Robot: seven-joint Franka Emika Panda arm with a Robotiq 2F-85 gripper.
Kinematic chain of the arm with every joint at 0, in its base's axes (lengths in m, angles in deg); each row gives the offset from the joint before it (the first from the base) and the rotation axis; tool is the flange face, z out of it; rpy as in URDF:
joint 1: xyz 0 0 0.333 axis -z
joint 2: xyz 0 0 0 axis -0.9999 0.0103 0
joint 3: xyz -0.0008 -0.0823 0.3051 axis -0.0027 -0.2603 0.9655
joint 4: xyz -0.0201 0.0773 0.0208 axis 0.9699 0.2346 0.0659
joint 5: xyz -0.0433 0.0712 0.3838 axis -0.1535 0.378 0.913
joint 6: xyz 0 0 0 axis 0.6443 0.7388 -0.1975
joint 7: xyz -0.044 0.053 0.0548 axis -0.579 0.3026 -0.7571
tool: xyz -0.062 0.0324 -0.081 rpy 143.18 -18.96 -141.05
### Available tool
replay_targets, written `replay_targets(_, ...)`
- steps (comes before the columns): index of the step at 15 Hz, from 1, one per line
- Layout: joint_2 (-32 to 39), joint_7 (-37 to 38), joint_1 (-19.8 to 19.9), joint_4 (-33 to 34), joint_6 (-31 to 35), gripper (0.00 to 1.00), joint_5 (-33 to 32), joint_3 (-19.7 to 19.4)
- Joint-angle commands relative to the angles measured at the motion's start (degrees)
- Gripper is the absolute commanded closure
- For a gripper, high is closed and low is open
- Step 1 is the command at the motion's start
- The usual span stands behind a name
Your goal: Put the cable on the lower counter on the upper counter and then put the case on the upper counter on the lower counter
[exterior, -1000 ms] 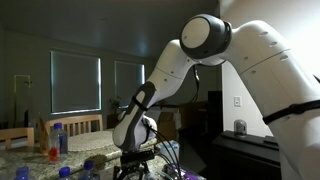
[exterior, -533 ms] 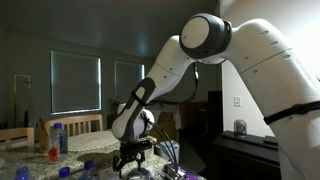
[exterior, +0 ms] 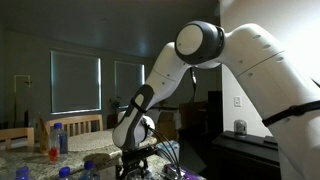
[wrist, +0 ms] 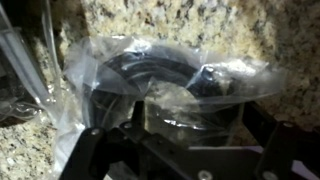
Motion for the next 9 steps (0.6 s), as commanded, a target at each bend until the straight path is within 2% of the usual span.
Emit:
replay_targets(1, 0.05, -1.55, -0.05, -2.15, 1.35, 0.0, -0.08, 0.84)
replay_targets(2, 0.13, -1.79, -0.17, -2.54, 1.56, 0.25, -0.3, 1.03)
replay_targets(3, 0.18, -2.43, -0.08, -2.85, 1.43, 0.27, -0.26, 1.4)
replay_targets(9, -0.1, -4.55, 0.51, -3.02, 1.05, 0.65, 0.13, 2.16)
